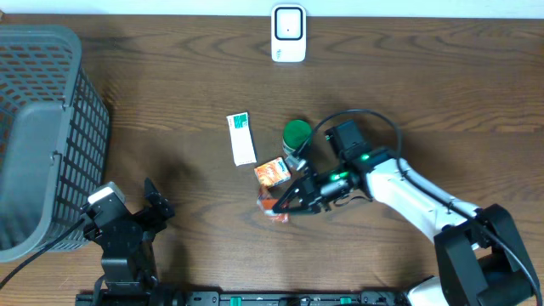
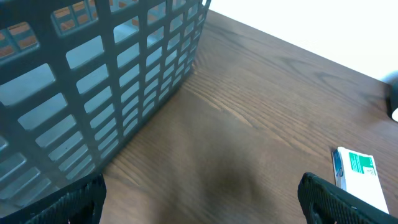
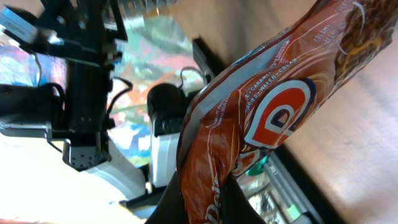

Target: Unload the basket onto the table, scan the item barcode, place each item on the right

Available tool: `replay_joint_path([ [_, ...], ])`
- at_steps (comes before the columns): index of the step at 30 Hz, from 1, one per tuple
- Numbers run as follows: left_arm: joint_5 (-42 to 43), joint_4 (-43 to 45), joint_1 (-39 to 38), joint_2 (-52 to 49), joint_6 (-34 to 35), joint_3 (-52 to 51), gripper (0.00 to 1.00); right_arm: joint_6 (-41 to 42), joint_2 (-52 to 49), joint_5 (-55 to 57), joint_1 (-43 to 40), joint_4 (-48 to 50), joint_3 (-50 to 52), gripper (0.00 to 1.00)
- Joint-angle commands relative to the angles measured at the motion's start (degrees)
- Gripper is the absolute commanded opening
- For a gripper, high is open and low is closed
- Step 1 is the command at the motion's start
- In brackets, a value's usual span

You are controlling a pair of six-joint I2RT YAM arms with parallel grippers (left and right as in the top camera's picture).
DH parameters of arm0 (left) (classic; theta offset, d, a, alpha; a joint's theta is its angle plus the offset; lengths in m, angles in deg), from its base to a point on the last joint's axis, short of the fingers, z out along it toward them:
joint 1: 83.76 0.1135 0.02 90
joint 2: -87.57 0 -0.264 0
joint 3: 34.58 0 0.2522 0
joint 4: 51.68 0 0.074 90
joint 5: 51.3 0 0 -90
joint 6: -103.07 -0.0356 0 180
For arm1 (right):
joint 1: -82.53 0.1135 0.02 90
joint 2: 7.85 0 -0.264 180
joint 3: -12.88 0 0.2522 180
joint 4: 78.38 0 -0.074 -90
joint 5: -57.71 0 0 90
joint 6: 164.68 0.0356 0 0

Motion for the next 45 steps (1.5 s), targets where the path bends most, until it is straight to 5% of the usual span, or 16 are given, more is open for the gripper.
replay_joint_path([
  [1,-0.17,0.02,0.26,0.09,0.28,-0.15,0.98,5.14,-0.09,-2.25,4.31,0.72,0.17,0.01],
  [10,-0.17,0.02,0.26,0.09,0.28,-0.15,0.99,8.76,-5.97,-4.24,8.41,8.07,0.22,0.01],
  [22,-0.17,0.02,0.26,0.09,0.28,-0.15,0.98,6.03,-15.69,-4.5,4.04,10.86,0.22,0.01],
  [27,-0.17,0.02,0.26,0.09,0.28,-0.15,0.99,5.55,-15.69,7.96,-0.48,5.42,0.22,0.02],
  [30,-0.17,0.02,0.26,0.09,0.28,-0.15,0.98,4.0,-15.69,17.55,-3.23,1.42,0.2,0.12],
  [35,-0.17,0.02,0.26,0.09,0.28,-0.15,0.98,4.02,-15.69,33.51,-6.86,-3.41,0.22,0.15],
  [42,-0.17,0.02,0.26,0.09,0.28,-0.15,0.98,3.98,-15.52,39.95,-13.99,-3.5,0.11,0.55],
  [45,-0.17,0.02,0.26,0.09,0.28,-0.15,0.98,3.48,-14.29,39.95,-18.36,-4.26,-0.35,0.62],
])
